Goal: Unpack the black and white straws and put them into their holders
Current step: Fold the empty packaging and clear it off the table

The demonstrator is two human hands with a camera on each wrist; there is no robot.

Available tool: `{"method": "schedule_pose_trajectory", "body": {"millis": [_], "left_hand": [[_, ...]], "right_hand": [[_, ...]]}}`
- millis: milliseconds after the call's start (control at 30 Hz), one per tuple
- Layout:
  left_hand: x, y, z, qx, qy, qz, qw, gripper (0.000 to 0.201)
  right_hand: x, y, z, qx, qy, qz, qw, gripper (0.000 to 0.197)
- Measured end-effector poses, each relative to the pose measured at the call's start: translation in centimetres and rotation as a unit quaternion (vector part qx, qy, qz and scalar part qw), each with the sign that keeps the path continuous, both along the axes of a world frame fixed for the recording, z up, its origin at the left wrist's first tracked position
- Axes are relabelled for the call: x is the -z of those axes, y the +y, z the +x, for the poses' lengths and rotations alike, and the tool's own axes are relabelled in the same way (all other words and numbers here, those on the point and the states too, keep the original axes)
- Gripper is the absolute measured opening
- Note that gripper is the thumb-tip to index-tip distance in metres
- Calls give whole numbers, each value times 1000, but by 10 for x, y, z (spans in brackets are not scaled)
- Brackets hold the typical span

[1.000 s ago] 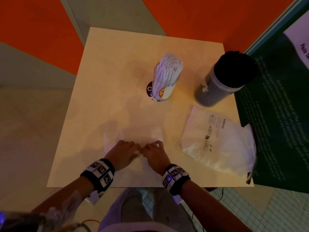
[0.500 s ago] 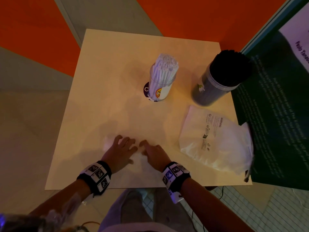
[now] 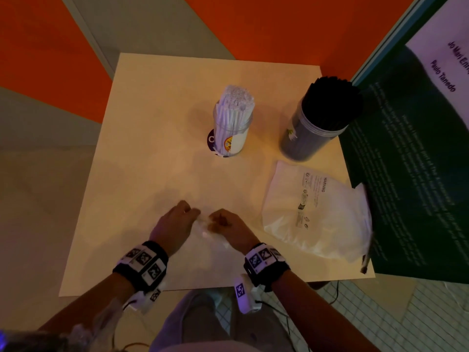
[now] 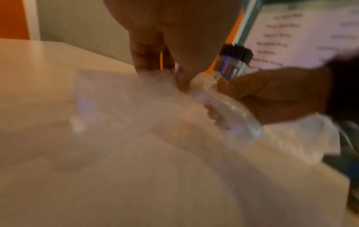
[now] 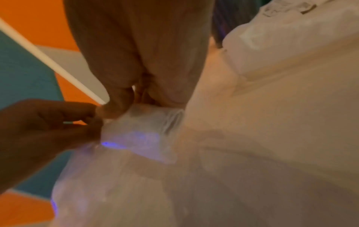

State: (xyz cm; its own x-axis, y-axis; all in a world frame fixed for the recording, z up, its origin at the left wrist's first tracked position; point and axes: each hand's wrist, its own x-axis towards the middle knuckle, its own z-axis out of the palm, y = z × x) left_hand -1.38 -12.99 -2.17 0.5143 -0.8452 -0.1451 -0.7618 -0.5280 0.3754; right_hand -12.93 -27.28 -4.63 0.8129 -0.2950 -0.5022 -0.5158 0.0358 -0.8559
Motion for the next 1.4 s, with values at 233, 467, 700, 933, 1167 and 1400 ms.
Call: {"method": "schedule_pose_trajectory", "body": {"millis": [233,467,700,933,1167,1400], "left_hand": [[-42,-72,-19,-91,289,-274,913,27],[2,-138,-79,217,14,-170,961,53],[53,-146,-60,440,-79,124,886,40],[34,-120,-5,268,-140,152,941,81],[43,-136,-29,181,-149,186,954,66],[68,-140,-76,314,-81,217,921,65]], "right_hand": [[-36,-43,-19,134,-124,132,974,32],[-70,-160,-94,301,-33,-120,946,43],[-51,-224,-178,104,76,-226,965,38],[-18,-186,-162,-236,144,-315,908,49],[11,-110,-161,-349,39,-501,791,55],[-14,-144,-131,-190,-7,-278,942,40]]}}
